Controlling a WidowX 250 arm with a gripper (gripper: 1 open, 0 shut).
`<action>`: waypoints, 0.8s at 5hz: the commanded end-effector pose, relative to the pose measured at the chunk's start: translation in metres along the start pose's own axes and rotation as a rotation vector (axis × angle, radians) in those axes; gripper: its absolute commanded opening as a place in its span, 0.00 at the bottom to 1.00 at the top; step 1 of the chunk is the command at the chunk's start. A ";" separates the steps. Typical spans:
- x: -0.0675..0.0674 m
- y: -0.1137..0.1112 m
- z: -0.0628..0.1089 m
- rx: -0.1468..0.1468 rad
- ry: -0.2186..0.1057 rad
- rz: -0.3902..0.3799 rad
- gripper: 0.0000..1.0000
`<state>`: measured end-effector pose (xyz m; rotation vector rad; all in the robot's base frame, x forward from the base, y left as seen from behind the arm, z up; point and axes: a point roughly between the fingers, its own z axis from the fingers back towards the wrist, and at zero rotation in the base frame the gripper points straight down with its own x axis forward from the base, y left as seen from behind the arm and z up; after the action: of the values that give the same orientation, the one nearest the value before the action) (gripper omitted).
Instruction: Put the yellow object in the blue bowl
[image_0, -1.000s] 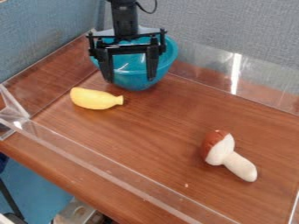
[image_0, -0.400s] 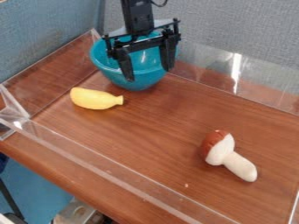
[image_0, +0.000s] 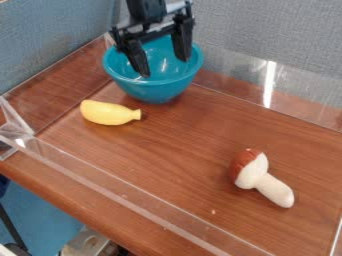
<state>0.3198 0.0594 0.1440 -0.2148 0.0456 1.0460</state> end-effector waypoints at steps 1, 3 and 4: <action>0.010 -0.001 0.027 -0.058 -0.030 0.004 1.00; -0.009 0.009 0.038 -0.065 -0.056 0.090 1.00; -0.005 0.025 0.029 -0.072 -0.078 0.156 1.00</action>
<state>0.2957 0.0681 0.1499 -0.2228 0.0236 1.2025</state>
